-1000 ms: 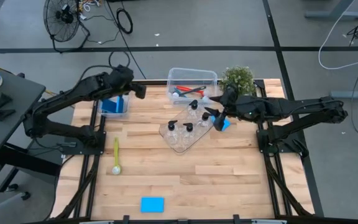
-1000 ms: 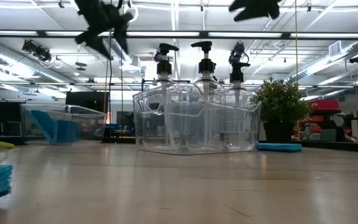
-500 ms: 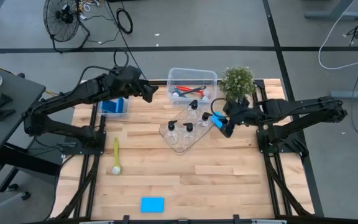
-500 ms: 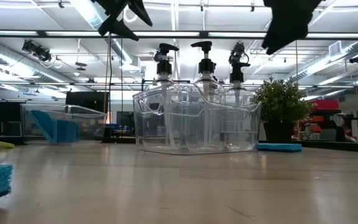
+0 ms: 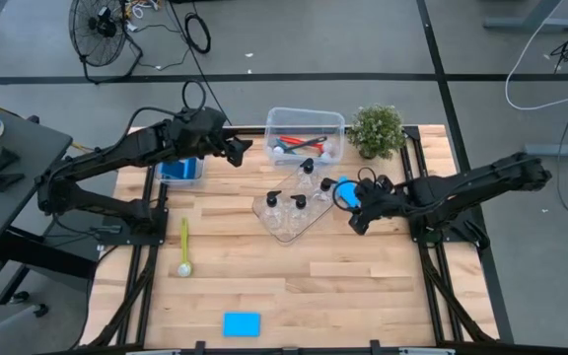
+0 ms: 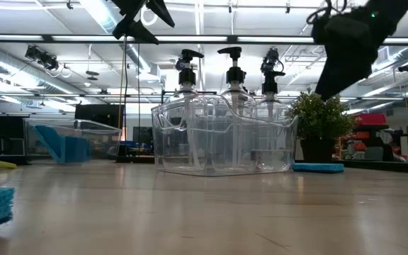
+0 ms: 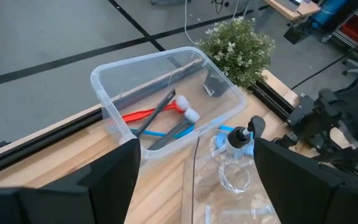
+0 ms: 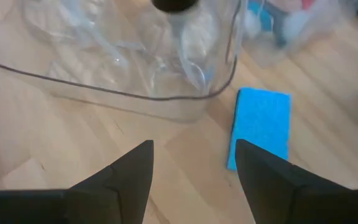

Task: Pick & Place Kitchen Sink Supplies
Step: Put the blue sponge wipe into the left transparent bin

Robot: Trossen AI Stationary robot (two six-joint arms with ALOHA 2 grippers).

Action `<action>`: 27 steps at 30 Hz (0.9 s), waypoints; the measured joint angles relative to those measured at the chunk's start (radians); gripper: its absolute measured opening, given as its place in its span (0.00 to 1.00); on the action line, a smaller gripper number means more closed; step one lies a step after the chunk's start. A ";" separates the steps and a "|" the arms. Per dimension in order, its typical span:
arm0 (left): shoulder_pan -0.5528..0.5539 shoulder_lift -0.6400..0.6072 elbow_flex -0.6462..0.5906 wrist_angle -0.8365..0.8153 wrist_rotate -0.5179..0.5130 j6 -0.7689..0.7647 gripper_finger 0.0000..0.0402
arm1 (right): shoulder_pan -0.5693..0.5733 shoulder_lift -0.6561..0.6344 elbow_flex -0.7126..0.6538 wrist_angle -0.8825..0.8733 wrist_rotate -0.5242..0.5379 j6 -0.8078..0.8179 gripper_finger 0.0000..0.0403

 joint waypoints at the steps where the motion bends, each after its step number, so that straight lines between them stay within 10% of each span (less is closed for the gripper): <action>1: 0.000 0.000 0.000 0.000 0.000 0.000 0.78 | 0.000 -0.006 -0.019 0.013 0.002 0.018 0.56; 27: 0.000 0.000 0.000 0.000 0.000 0.002 0.78 | -0.244 -0.260 -0.482 0.469 0.134 0.009 0.56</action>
